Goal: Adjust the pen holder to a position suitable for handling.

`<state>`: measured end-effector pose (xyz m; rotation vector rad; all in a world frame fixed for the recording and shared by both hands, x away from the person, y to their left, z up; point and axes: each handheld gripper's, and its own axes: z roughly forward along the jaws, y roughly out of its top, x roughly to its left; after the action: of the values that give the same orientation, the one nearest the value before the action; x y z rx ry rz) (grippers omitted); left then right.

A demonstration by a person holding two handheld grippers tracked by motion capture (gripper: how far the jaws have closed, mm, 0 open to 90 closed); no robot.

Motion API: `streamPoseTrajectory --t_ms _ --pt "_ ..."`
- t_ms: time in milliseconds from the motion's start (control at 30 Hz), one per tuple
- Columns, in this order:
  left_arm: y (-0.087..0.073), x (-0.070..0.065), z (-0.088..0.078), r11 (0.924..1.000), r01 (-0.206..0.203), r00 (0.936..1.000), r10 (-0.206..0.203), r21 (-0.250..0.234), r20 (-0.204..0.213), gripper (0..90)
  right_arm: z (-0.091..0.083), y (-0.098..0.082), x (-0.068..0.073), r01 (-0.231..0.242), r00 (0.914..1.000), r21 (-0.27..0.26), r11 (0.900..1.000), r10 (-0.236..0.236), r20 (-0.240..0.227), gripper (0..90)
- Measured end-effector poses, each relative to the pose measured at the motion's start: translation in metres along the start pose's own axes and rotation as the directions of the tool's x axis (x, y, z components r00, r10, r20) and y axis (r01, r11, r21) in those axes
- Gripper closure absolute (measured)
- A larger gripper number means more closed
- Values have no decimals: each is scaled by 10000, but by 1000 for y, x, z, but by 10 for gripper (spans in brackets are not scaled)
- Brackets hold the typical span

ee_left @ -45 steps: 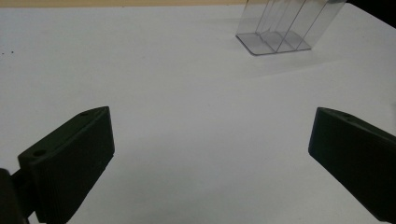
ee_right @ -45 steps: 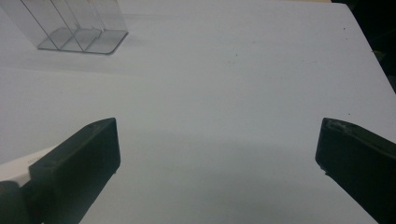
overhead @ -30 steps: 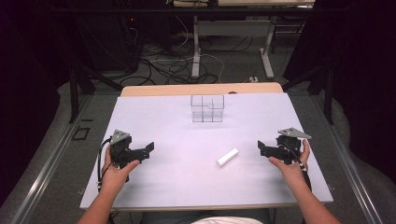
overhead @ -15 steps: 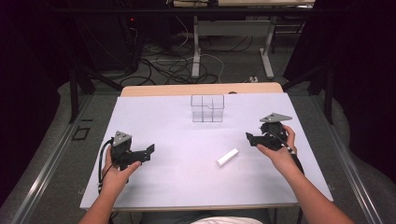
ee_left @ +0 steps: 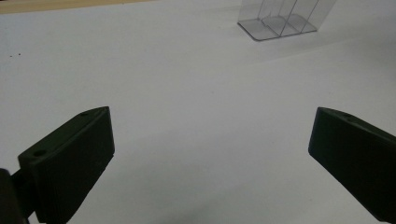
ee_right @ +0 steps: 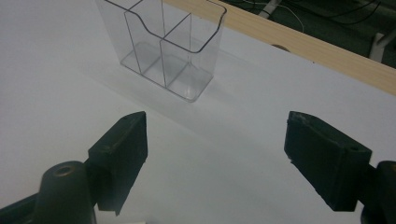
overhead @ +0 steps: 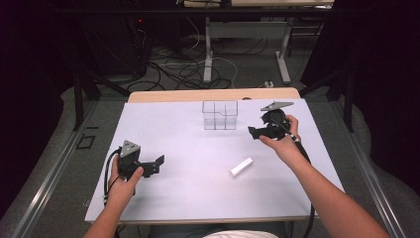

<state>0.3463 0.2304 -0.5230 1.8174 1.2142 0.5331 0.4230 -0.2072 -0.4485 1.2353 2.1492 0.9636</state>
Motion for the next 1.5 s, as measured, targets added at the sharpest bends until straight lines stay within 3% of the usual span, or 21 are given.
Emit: streamPoseTrajectory --t_ms 67,100,200,267,367,533,567,600,633,667,700,800,967,1067,1167,1200,1367,1400,1433,1467,1500 --pt "0 0 0 10000 2 10000 -2 -18 -7 2 1 1 0 22 10000 14 10000 -22 13 193" --pt "0 0 0 10000 -23 10000 23 -37 -15 2 3 5 2 163 9999 55 9999 -163 4 150" --pt "0 0 0 10000 1 10000 -1 -50 -15 2 6 12 4 683 9974 147 9976 -679 -247 145" --pt "0 0 0 10000 -18 10000 17 -67 -16 2 8 14 6 804 9965 228 9965 -798 -261 144" --pt "0 0 0 9999 -128 9999 128 -16 -35 2 12 25 9 1359 9907 476 9896 -1352 -177 145" --pt "-1 0 1 9999 -92 10000 92 41 -26 2 14 40 10 2402 9707 400 9699 -2399 -116 236" --pt "-1 0 1 9999 -103 9999 103 49 -13 2 14 40 10 2402 9707 400 9699 -2399 -116 236" --pt "-1 0 1 9999 -106 9999 106 43 -5 2 14 43 10 2645 9644 386 9636 -2643 -94 245" --pt "-1 0 1 9999 -119 9999 119 36 0 2 15 49 11 3095 9506 490 9496 -3077 -408 279" --pt "-1 0 1 9999 -125 9999 125 30 5 2 15 49 11 3095 9506 490 9496 -3077 -408 279" --pt "-1 0 1 9999 -133 9999 133 31 3 2 17 54 12 3370 9407 639 9393 -3331 -649 297" --pt "-1 1 1 9999 -132 9999 132 40 -7 2 19 60 14 3744 9265 596 9254 -3707 -641 322" --pt "-1 1 1 9999 -112 9999 112 6 -12 2 19 68 14 3931 9191 688 9169 -3896 -594 392" --pt "-1 2 1 10000 -98 9999 98 -4 -25 2 26 72 15 4278 9035 1121 8969 -4209 -806 403" --pt "-2 3 1 10000 -65 10000 65 26 -35 2 29 72 16 4327 9014 1360 8912 -4249 -834 415" --pt "-2 3 1 10000 -26 10000 26 -1 -38 2 34 73 15 4774 8778 1132 8714 -4672 -1058 415" --pt "-2 4 2 10000 9 10000 -9 4 -59 2 41 78 18 5488 8351 1218 8270 -5358 -1248 402" --pt "-2 4 2 10000 4 10000 -4 7 -69 2 41 78 18 5488 8351 1218 8270 -5358 -1248 402" --pt "-2 4 2 10000 3 10000 -3 13 -67 2 44 80 20 5860 8101 1260 8004 -5750 -1145 378" --pt "-2 4 2 10000 11 10000 -11 10 -59 2 44 80 20 5860 8101 1260 8004 -5750 -1145 378" --pt "-2 4 2 10000 9 10000 -9 14 -60 2 46 80 21 5936 8044 1222 7954 -5823 -1176 376"
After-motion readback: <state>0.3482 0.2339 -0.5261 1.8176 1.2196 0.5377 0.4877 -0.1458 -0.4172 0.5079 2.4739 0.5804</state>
